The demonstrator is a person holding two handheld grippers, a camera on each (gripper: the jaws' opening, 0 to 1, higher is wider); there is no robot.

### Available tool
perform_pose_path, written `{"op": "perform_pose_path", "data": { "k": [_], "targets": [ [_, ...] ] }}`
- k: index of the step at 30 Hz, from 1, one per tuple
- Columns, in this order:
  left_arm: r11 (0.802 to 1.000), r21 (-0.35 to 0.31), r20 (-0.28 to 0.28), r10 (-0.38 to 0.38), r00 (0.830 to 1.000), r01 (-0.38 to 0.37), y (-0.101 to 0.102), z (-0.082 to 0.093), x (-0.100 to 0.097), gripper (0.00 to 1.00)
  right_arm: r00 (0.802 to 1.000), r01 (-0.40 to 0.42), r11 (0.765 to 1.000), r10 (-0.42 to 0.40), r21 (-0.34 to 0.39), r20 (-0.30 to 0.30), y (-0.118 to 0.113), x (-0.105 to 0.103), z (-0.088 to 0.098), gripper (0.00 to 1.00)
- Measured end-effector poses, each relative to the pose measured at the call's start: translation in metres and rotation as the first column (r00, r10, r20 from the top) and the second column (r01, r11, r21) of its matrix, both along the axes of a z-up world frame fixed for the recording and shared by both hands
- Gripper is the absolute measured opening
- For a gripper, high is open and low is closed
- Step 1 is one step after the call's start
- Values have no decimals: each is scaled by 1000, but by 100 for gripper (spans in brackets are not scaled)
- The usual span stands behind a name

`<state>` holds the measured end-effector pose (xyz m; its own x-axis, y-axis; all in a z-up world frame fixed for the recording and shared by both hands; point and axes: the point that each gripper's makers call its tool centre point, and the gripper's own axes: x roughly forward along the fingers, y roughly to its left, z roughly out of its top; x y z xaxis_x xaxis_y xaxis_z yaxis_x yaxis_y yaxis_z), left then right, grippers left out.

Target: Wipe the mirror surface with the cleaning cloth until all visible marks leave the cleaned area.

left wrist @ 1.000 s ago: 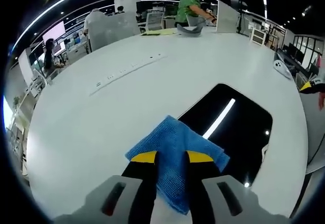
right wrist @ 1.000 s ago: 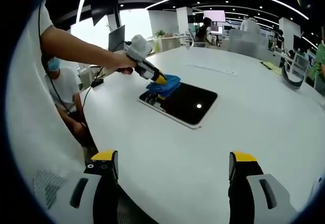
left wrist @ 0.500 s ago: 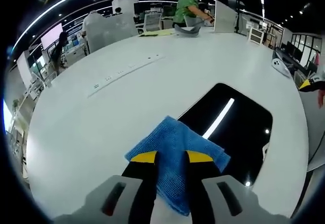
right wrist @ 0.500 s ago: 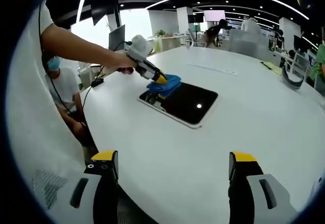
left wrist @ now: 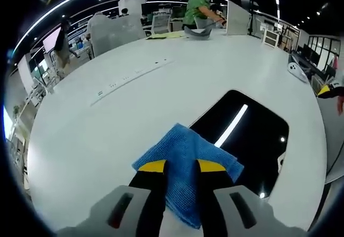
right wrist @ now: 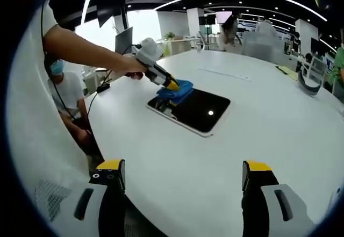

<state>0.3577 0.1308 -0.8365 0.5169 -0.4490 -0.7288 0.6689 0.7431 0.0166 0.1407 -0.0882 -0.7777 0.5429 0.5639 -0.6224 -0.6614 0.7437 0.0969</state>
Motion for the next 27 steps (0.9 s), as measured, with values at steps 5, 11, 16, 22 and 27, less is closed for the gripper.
{"op": "perform_pose_path", "data": {
  "k": [5,11,16,22,27],
  "targets": [
    [1000,1,0,-8,1000,8,-4,0,1,19,1000,4,1000,-4,3,1,-1,-1,0,90],
    [1000,1,2,-11,1000,11,-8,1,1,19,1000,6,1000,-6,6,5,-1,0,1,90],
    [1000,-3,6,-15,1000,15,-16,1,2,19,1000,8,1000,-8,7,10,-2,1,3,90],
    [1000,-7,5,-28,1000,28,-25,1,3,19,1000,10,1000,-10,10,13,-3,2,4,90],
    [999,-7,5,-36,999,36,-29,0,4,19,1000,12,1000,-13,11,11,-5,3,4,90]
  ]
}}
